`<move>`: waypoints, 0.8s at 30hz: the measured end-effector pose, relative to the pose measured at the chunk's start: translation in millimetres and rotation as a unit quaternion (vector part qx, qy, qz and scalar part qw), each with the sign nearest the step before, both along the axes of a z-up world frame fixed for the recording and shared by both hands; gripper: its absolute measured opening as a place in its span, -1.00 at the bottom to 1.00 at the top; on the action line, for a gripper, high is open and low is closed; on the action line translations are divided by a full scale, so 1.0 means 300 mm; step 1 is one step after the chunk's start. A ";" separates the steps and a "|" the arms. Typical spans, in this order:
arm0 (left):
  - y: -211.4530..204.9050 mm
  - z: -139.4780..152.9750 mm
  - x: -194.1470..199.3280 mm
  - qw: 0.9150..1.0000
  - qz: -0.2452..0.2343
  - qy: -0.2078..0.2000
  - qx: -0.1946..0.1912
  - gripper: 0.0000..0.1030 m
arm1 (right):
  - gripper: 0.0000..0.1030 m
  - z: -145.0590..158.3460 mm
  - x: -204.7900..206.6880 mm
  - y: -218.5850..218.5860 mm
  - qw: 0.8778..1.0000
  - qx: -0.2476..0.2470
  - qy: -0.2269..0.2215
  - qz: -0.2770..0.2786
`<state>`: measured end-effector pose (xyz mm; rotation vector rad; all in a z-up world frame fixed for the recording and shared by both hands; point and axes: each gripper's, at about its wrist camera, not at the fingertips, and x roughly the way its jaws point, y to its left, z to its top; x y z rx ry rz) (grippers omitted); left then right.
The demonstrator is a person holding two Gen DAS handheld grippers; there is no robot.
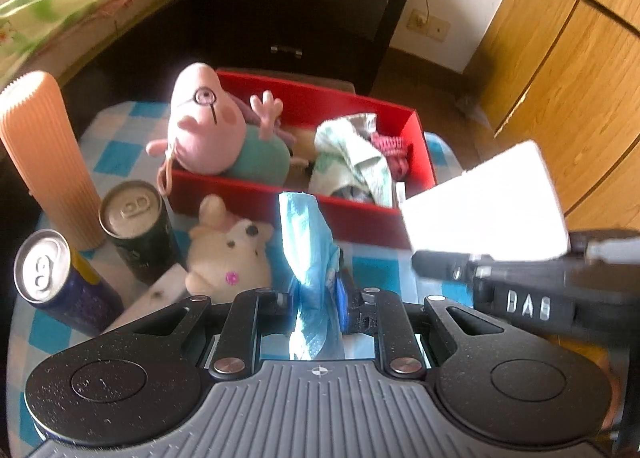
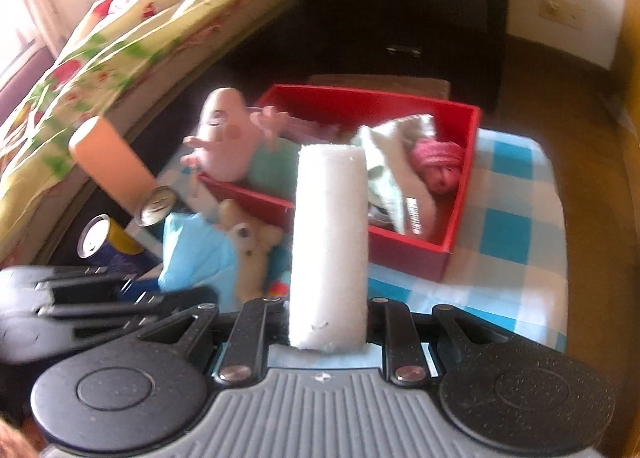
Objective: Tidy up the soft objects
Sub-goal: 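Carry the mask with the left tool while the right tool carries the sponge to the box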
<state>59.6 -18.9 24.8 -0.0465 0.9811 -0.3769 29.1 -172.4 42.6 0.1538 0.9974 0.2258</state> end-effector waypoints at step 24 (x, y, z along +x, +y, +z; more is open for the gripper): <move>-0.047 0.148 0.075 0.997 0.013 -0.078 -0.010 -0.63 | -1.00 0.137 -0.032 0.048 0.997 0.000 -0.076 0.003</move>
